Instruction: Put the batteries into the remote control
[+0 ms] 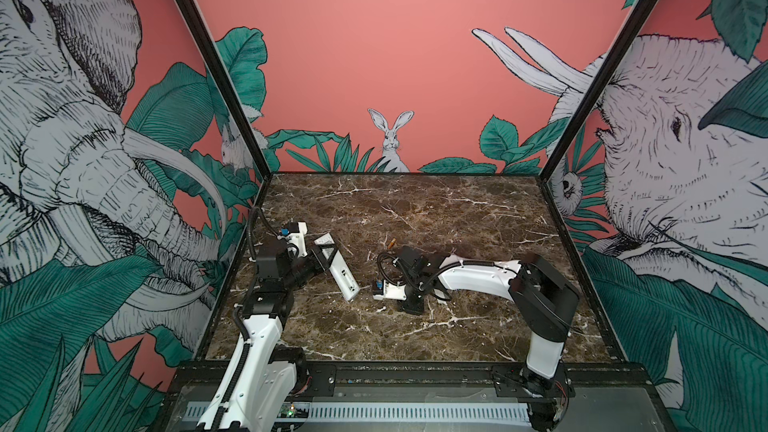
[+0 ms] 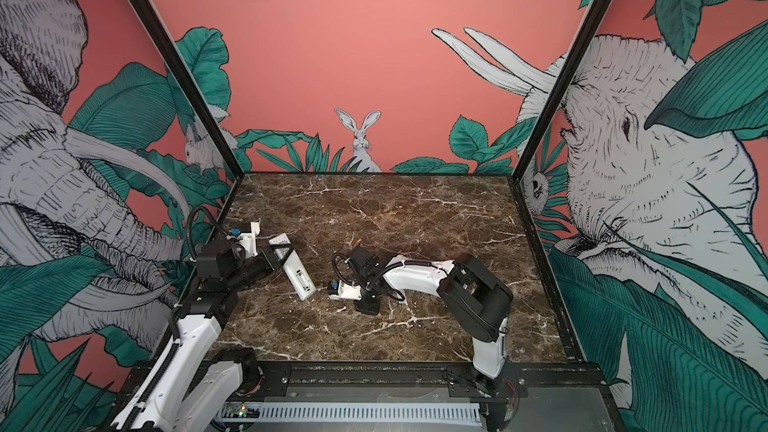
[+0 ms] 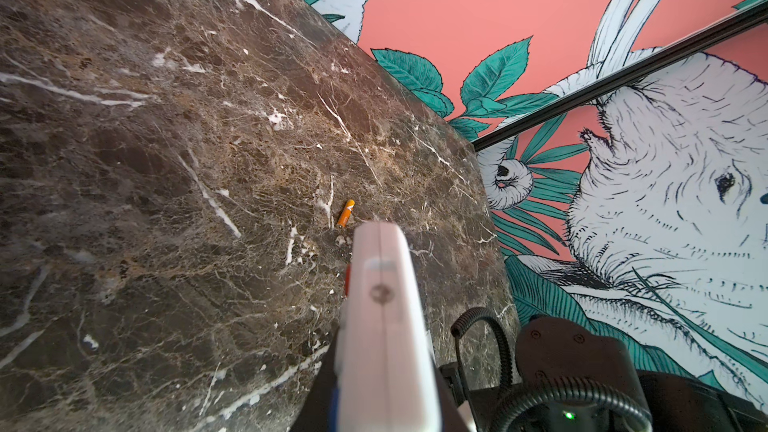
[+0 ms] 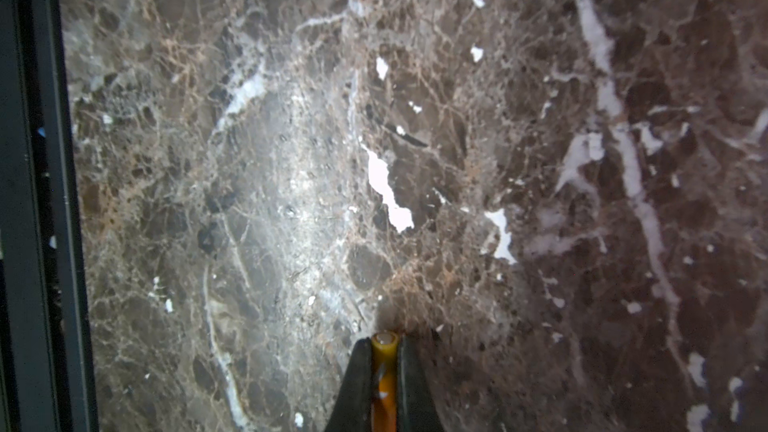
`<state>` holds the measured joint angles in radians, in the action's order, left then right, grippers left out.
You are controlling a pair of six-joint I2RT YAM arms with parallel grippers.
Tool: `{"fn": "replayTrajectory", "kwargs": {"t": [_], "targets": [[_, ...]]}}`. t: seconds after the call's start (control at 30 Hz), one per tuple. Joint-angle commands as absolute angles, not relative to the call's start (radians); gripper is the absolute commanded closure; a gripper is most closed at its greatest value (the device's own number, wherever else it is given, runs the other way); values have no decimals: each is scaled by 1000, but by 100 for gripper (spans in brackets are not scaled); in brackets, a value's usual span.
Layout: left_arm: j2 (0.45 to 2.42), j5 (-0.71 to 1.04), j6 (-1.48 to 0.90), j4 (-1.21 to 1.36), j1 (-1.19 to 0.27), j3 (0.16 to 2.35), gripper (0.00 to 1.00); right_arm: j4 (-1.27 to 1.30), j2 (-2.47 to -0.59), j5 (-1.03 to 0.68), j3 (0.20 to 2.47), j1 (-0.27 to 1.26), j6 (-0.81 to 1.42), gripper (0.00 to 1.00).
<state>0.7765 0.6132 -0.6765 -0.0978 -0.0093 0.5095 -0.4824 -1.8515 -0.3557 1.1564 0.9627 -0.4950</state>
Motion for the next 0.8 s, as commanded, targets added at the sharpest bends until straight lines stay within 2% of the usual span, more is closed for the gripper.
{"fn": "replayTrajectory", "kwargs": {"t": [0.0, 0.4, 0.6, 0.77], "targets": [[767, 628, -666, -87, -3, 500, 100, -504, -1842, -352, 1139, 973, -532, 92], [764, 625, -655, -104, -2, 515, 100, -475, -1840, -309, 1100, 986, -539, 78], [761, 624, -654, -103, -4, 519, 100, -454, -1766, -288, 1086, 994, -496, 64], [747, 621, -641, -106, -3, 515, 100, -408, -1615, -213, 1053, 1008, -370, 51]]}}
